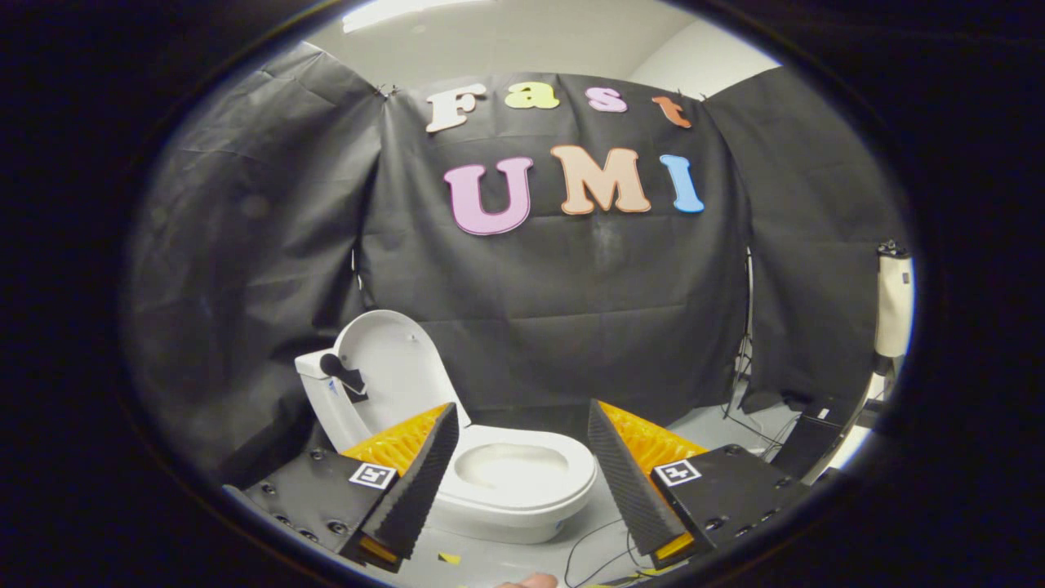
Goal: Open the toilet lid.
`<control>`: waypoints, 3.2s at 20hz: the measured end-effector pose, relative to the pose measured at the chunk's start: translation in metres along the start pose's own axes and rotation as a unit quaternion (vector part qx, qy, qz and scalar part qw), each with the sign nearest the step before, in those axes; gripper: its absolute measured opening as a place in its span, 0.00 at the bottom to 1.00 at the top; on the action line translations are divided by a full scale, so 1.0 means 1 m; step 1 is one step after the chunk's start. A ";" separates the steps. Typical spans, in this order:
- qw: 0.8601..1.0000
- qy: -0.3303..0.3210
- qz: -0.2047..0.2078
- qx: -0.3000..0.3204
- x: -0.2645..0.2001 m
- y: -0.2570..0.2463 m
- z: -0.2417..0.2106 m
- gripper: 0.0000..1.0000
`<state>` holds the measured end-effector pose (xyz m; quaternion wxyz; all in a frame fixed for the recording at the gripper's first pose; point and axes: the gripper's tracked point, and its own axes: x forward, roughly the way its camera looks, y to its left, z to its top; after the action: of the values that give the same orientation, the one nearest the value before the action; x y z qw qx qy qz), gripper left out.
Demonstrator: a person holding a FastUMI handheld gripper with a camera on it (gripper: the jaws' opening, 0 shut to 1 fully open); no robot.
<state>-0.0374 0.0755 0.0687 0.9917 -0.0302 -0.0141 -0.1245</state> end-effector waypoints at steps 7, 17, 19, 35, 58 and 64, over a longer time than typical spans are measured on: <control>0.999 0.012 0.020 -0.023 0.002 0.014 -0.001 0.99; 0.999 0.029 0.018 -0.027 -0.001 0.013 -0.011 0.99; 0.999 0.032 0.020 -0.029 -0.002 0.015 -0.013 0.99; 0.998 0.047 0.010 -0.029 0.000 0.010 -0.027 0.99; 0.996 0.070 0.031 -0.039 0.024 0.007 -0.022 0.99; 0.998 0.017 0.040 -0.051 0.044 -0.025 0.053 0.98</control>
<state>-0.0019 0.0437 0.1243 0.9931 -0.0794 0.0100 -0.0858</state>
